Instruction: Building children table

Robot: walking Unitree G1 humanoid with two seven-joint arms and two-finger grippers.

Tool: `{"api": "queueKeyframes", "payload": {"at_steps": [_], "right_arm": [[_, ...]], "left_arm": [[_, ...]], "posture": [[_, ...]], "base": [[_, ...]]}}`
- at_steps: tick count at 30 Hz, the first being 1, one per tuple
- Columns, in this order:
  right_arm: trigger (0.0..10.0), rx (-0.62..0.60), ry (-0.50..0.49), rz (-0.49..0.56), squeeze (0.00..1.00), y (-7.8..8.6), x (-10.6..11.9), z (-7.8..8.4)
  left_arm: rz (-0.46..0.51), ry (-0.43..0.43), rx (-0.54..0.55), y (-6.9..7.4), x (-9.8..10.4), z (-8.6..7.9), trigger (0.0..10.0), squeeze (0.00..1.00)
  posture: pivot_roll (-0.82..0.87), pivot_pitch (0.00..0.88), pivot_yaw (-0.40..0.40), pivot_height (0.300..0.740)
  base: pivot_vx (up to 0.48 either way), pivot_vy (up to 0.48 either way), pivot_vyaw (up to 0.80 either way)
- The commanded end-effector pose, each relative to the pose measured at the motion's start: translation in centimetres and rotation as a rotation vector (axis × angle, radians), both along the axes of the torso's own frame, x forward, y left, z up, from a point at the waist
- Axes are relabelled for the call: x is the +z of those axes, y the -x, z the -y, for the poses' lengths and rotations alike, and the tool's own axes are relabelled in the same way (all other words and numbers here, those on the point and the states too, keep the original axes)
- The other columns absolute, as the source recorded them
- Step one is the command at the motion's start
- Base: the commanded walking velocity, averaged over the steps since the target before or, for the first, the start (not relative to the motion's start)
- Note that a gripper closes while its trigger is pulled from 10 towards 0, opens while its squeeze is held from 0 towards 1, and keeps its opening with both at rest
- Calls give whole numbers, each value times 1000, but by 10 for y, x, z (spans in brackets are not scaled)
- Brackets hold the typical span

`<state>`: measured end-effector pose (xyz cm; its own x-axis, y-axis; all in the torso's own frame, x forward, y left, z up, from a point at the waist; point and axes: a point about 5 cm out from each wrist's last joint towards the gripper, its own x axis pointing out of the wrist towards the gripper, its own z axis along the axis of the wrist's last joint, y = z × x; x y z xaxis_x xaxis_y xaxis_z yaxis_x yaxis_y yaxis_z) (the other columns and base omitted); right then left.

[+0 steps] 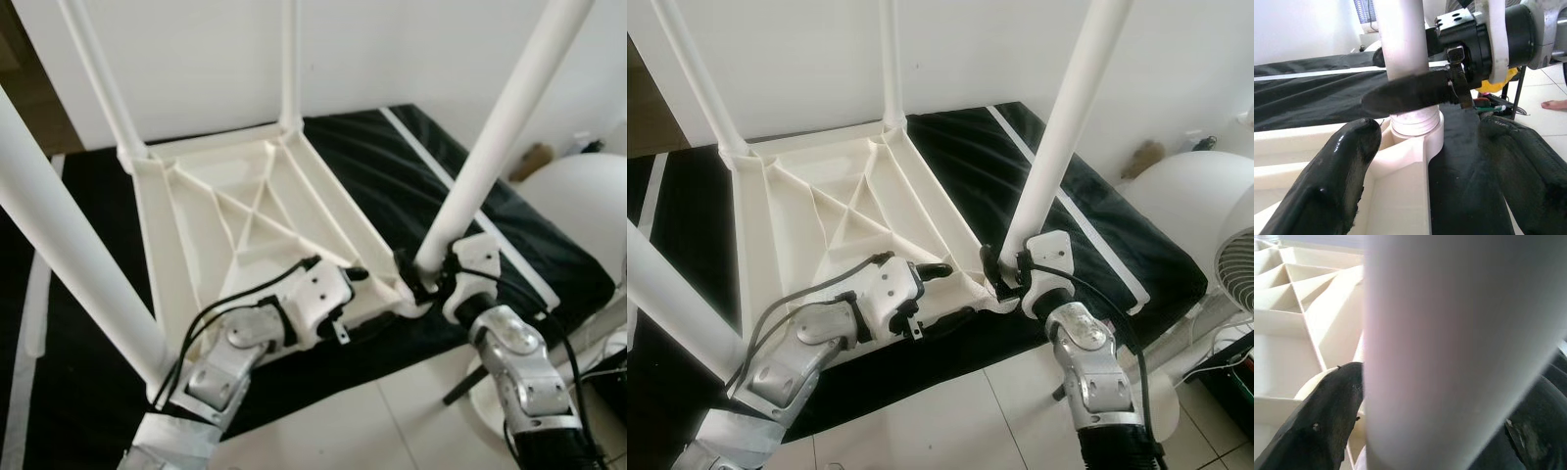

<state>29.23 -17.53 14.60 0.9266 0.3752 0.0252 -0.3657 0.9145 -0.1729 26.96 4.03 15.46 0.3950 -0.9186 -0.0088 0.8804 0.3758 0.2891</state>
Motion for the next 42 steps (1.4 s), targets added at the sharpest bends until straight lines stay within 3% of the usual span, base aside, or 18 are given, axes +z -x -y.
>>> {"api": "queueKeyframes", "payload": {"at_steps": [1,17,18,29,30,31,42], "right_arm": [[10000,38,21,-10,0,-1,-3,-1],[9765,152,57,-37,0,-7,-11,-4],[0,155,57,-37,0,-8,-11,-1],[0,156,58,-35,0,-8,-13,3],[4157,141,55,-41,0,-7,-14,4],[10000,92,21,-53,0,-7,-14,7],[10000,-189,-75,-101,0,-4,-22,5]], "left_arm": [[0,-4,12,-1,0,-1,10000,0],[0,-11,9,-2,0,-2,10000,0],[1,-13,6,-2,1,-3,10000,0],[1,-16,4,-2,1,-3,10000,0],[1,-16,1,-2,1,-3,10000,0],[0,-17,-2,-1,1,-3,10000,0],[-13,-25,-33,2,-2,-1,10000,0]], "posture": [[-91,37,-24,740],[-84,39,-14,740],[-83,39,-9,740],[-84,39,-7,740],[-88,42,-3,740],[-89,43,-1,740],[-104,44,11,740]], "base": [[0,0,0],[0,0,0],[0,0,0],[0,0,0],[0,0,0],[0,0,0],[0,0,0]]}}
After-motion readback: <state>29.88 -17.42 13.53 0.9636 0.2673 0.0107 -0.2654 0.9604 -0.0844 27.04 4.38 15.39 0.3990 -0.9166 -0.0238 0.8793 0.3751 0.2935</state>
